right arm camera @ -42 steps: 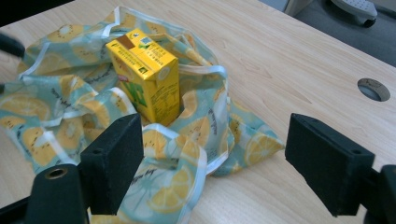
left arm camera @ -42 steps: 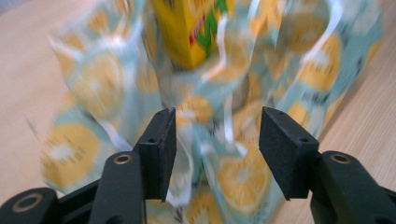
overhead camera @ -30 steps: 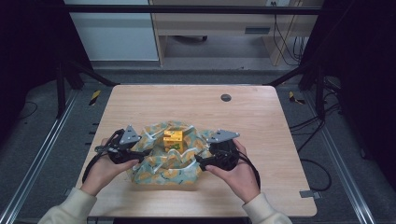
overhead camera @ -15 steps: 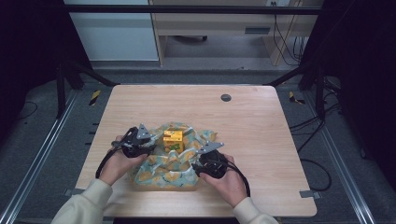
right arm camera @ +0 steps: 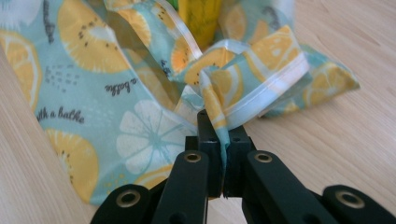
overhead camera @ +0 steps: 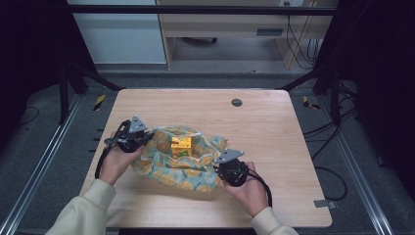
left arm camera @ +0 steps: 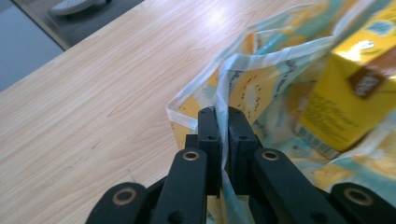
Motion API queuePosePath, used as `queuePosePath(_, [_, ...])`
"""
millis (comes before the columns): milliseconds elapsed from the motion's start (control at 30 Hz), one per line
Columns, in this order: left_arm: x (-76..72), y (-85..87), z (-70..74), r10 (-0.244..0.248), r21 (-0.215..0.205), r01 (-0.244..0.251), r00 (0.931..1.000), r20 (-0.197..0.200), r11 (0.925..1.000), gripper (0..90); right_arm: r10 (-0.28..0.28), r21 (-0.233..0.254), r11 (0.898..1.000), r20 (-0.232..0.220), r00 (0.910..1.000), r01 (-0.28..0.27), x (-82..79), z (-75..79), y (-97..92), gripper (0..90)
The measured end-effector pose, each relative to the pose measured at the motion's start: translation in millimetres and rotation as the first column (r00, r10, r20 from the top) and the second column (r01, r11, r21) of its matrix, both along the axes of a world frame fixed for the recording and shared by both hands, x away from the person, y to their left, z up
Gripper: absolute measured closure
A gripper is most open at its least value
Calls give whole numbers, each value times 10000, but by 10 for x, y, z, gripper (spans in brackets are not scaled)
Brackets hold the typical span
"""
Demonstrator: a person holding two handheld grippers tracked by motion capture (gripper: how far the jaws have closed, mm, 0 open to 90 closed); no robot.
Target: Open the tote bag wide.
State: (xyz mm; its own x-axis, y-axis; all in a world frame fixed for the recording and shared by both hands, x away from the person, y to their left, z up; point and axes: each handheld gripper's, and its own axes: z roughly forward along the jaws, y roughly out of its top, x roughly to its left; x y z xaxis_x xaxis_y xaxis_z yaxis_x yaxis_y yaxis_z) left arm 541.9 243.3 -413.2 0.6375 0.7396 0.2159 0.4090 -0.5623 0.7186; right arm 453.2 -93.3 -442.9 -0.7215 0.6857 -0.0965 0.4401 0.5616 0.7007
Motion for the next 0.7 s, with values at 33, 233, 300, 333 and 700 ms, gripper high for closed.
queuePosePath(33, [35, 9, -27, 64, -14, -64, 9999, -89, 10000, 863, 10, -35, 10000, 22, 10000, -10, 3, -20, -33, 891])
queuePosePath(233, [179, 34, -200, 262, 158, -253, 9982, -533, 9996, 863, -149, 98, 9998, -206, 9997, 151, 47, -168, -175, 891])
queuePosePath(300, [190, 41, -253, 259, 132, -251, 9980, -577, 9996, 863, -143, 116, 9998, -253, 9996, 146, 55, -204, -199, 891])
queuePosePath(333, [190, 41, -253, 259, 132, -251, 9980, -577, 9996, 863, -80, 168, 9998, -297, 9995, 85, 57, -216, -211, 891])
queuePosePath(700, [145, 81, -495, 114, 437, -88, 9982, -594, 9990, 859, 352, -261, 9990, -420, 9985, -363, 3, -327, -228, 892])
